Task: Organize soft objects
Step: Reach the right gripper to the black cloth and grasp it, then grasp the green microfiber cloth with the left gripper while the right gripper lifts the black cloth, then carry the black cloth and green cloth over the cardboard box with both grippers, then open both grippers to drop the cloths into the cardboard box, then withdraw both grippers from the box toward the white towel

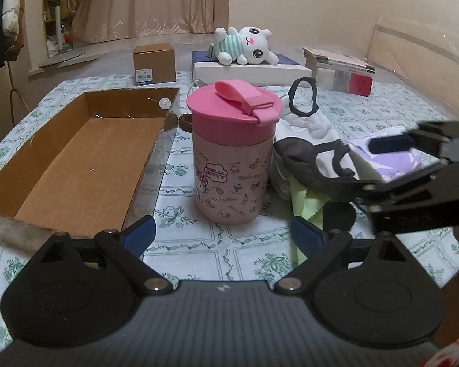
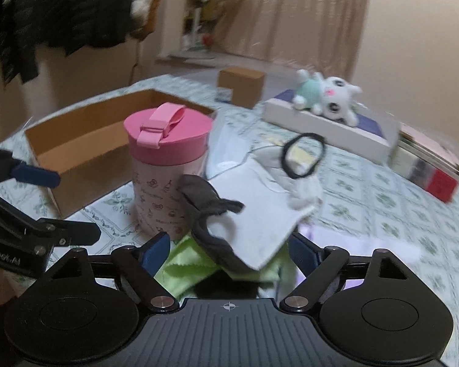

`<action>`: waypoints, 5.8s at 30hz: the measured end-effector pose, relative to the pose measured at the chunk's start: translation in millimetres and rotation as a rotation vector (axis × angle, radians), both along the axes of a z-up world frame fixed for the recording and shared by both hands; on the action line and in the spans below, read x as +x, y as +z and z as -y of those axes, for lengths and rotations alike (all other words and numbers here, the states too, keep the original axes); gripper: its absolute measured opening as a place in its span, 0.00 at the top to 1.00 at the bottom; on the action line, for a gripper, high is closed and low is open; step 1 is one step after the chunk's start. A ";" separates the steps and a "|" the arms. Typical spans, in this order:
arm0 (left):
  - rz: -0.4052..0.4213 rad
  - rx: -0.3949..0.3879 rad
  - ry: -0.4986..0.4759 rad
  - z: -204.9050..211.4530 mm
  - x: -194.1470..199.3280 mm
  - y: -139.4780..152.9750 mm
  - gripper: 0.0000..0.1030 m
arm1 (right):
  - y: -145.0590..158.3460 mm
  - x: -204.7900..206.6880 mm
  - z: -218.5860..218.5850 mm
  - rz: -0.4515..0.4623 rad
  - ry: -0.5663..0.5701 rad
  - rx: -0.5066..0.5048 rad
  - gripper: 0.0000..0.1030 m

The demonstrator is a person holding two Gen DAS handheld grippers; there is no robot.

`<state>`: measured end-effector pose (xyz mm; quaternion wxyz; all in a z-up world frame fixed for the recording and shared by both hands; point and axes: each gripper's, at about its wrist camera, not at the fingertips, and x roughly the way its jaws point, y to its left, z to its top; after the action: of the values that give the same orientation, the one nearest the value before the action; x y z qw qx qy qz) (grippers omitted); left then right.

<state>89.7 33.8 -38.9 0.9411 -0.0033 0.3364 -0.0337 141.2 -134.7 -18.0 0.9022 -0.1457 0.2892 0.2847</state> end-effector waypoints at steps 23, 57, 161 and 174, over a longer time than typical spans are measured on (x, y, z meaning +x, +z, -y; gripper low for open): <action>-0.007 -0.077 -0.042 16.6 6.3 -5.4 0.09 | 9.7 23.1 28.7 -0.086 -0.022 0.103 0.89; 0.012 -0.049 -0.403 118.5 40.1 -23.0 0.96 | 43.2 0.5 108.7 -0.072 -0.193 0.350 0.91; 0.072 -0.029 0.066 -113.2 -63.5 75.0 0.48 | 48.5 -68.2 -40.3 0.002 -0.100 0.182 0.33; 0.059 -0.057 0.033 -33.7 -65.5 73.0 0.47 | 49.7 -88.5 60.7 -0.038 -0.315 0.263 0.33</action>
<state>24.2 67.5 34.0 0.9506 -0.0345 0.3074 -0.0275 52.7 -195.3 31.6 0.9413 0.0258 0.2857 0.1780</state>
